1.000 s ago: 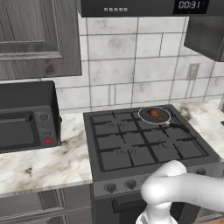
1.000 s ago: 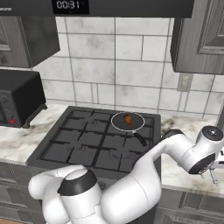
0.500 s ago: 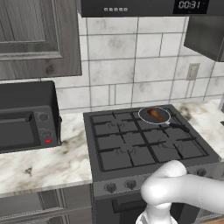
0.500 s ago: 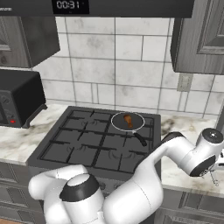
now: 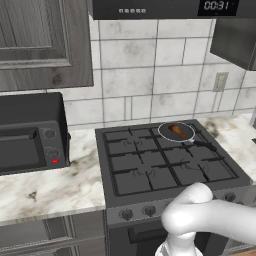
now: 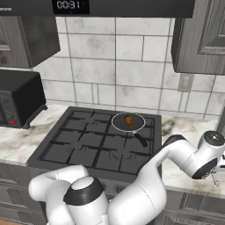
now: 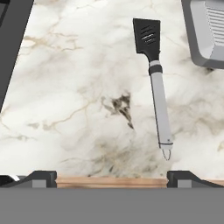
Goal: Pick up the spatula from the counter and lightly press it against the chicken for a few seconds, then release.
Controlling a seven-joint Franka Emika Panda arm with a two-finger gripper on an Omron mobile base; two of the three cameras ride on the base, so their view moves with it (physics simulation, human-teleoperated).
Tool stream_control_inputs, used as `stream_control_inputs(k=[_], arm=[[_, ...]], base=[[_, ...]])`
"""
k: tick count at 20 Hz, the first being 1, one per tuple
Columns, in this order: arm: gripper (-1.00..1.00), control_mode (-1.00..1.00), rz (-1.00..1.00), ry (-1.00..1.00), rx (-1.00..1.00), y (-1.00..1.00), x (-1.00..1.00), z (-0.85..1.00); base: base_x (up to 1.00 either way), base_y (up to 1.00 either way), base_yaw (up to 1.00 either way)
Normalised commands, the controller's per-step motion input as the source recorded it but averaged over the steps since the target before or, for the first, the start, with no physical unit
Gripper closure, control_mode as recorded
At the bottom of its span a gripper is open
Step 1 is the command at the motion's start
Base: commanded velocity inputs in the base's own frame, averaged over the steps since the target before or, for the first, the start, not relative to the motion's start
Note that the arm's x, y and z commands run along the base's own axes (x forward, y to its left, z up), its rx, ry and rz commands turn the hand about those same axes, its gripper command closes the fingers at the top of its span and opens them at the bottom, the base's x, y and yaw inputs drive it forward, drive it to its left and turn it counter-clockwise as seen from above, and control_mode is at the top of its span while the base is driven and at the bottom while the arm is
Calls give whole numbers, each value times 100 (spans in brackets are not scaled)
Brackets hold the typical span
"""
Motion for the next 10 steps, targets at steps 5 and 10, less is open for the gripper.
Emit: stream_control_inputs(k=[5, 10], arm=[[-100, -100, 0, 3, 0, -14, 16, -5], [-100, -100, 0, 6, 1, -19, 18, -5]], base=[[0, 0, 0], [0, 0, 0]])
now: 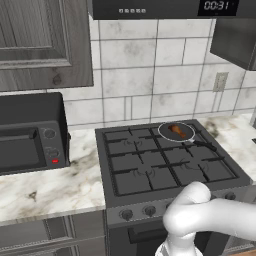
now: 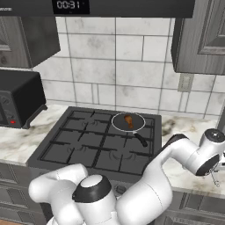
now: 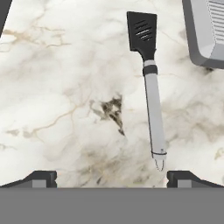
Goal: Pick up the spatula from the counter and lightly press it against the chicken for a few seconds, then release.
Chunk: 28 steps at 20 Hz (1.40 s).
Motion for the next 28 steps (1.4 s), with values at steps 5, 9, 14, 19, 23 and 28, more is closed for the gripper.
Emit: stream_control_inputs(k=[5, 9, 14, 19, 23, 28], arm=[[-100, -100, 0, 3, 1, -24, 10, -7], [-100, -100, 0, 1, 1, -26, 3, -10], [-100, -100, 0, 2, 1, -13, 2, -16], [-100, -100, 0, 2, 1, -7, 0, -18], [-100, -100, 0, 2, 2, -8, 0, -20], [-100, -100, 0, 1, 1, -4, 2, -15]], base=[[0, 0, 0], [0, 0, 0], [0, 0, 0], [0, 0, 0], [0, 0, 0], [0, 0, 0]])
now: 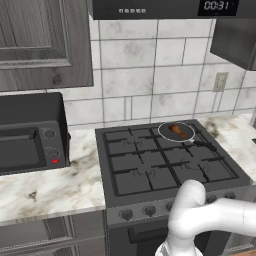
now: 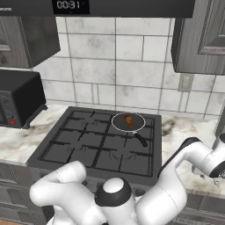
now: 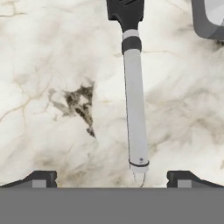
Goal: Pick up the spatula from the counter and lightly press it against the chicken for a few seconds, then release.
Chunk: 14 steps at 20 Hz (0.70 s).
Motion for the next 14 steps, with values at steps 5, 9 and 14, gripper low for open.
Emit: stream_control_inputs(k=[5, 9, 14], arm=[[-100, -100, 0, 1, 2, -3, 7, -11], [-100, -100, 0, 0, 2, -5, 13, -7], [-100, -100, 0, 0, 2, -13, 16, -4]], base=[[0, 0, 0], [0, 0, 0], [0, 0, 0]])
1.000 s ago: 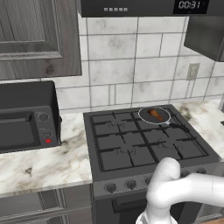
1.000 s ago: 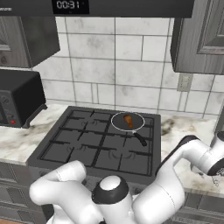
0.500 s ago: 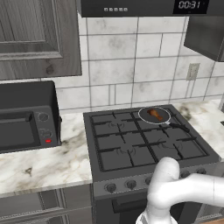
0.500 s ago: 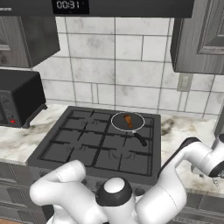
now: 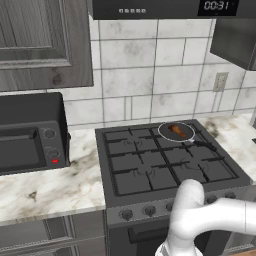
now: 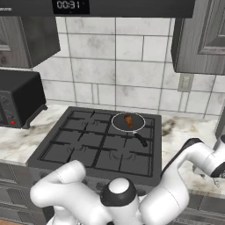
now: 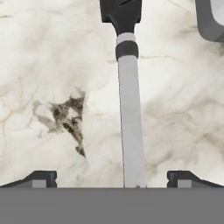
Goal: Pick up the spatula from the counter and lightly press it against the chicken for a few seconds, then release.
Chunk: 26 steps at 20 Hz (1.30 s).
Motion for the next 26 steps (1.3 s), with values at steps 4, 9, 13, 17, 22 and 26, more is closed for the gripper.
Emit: stream_control_inputs(k=[4, 9, 13, 17, 22, 26], arm=[[-100, -100, 0, 0, 2, -18, 16, -7], [-100, -100, 0, 0, 2, -20, 16, -13], [-100, -100, 0, 1, 1, -14, 16, -16], [-100, -100, 0, 2, 0, -11, 15, -18], [-100, -100, 0, 3, 0, -6, 14, -22], [100, -100, 0, 2, 0, -3, 4, -17]], base=[[0, 0, 0], [0, 0, 0], [0, 0, 0], [0, 0, 0], [0, 0, 0], [0, 0, 0]])
